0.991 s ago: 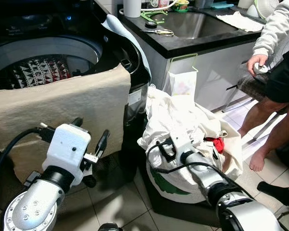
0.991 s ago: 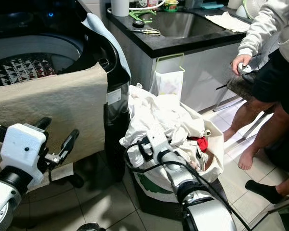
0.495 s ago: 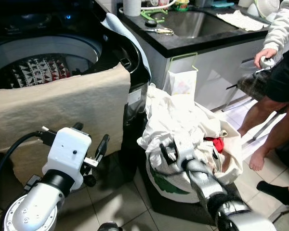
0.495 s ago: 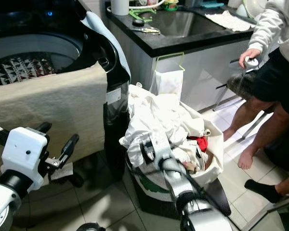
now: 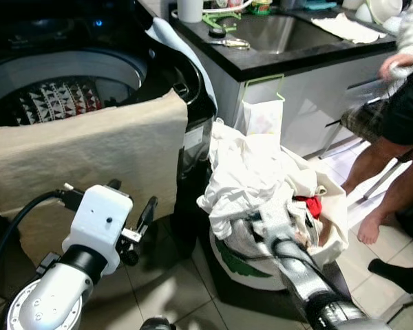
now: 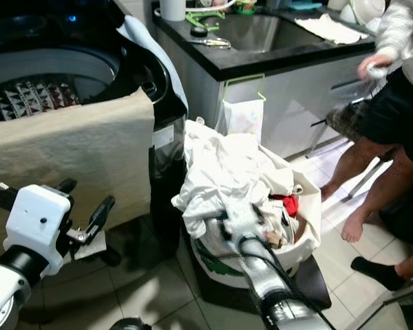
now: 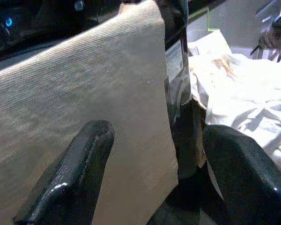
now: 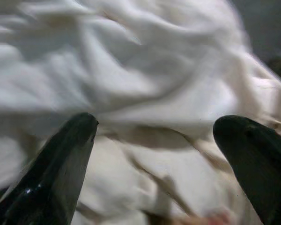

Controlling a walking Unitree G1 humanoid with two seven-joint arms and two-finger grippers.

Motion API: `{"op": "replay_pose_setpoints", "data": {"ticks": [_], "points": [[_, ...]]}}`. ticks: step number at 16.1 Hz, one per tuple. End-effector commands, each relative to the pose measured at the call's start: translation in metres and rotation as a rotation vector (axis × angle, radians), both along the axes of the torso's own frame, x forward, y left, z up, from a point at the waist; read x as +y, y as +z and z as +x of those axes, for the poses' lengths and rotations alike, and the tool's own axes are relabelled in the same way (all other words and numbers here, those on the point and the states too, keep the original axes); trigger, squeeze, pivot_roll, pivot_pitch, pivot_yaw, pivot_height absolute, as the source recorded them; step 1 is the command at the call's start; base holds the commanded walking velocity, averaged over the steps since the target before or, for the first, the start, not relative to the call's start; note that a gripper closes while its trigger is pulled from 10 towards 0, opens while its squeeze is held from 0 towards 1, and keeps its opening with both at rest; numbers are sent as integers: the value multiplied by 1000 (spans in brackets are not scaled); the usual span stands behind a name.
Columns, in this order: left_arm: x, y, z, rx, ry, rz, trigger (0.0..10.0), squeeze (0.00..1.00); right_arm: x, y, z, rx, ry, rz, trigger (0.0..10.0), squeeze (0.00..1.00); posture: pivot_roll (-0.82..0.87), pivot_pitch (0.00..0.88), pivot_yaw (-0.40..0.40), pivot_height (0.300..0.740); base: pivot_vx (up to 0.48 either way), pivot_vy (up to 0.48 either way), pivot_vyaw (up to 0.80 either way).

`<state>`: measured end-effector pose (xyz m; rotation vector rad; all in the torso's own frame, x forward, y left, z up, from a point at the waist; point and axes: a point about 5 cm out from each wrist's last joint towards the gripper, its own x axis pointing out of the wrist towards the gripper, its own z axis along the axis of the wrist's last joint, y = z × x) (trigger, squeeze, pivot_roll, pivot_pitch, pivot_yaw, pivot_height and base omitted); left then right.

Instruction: Clothes washing

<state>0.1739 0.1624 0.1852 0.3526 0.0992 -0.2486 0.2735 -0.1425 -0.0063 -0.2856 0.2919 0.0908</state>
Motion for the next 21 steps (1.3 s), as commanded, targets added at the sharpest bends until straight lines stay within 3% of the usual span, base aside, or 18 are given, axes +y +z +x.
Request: {"op": "replay_pose_setpoints", "data": {"ticks": [1, 4, 8, 10, 11, 13, 15, 18, 21], "points": [[0, -5, 4, 0, 2, 7, 10000, 0, -2, 13, 3, -112, 25, -1, 10000, 0, 334, 0, -68, 740, 0, 0, 0], [-7, -30, 25, 24, 0, -12, 10000, 0, -18, 22, -16, -187, 29, 25, 10000, 0, 236, 0, -56, 740, 0, 0, 0], [-6, -61, 60, 99, -31, -23, 10000, 0, -23, 47, -45, -271, 115, 35, 10000, 0, 101, 0, 3, 740, 0, 0, 0], [-31, -75, 105, 114, -138, -30, 10000, 0, -33, 64, -80, -281, 147, 30, 10000, 0, -20, 0, 60, 740, 0, 0, 0], [-36, -84, 123, 127, -147, -27, 10000, 0, -34, 71, -96, -277, 171, 40, 10000, 0, -65, 0, 83, 740, 0, 0, 0], [-36, -93, 150, 148, -120, -29, 10000, 0, -31, 80, -116, -265, 213, 67, 10000, 0, -131, 0, 116, 740, 0, 0, 0], [-38, -90, 173, 154, -102, -35, 10000, 0, -29, 86, -126, -254, 219, 72, 10000, 0, -152, 0, 132, 740, 0, 0, 0], [-64, -81, 192, 132, -164, 1, 10000, 0, -25, 93, -133, -254, 228, 80, 10000, 0, -172, 0, 166, 740, 0, 0, 0], [-65, -79, 200, 114, -139, 49, 10000, 0, -20, 103, -151, -286, 267, 60, 10000, 0, -214, 0, 200, 740, 0, 0, 0]]}}
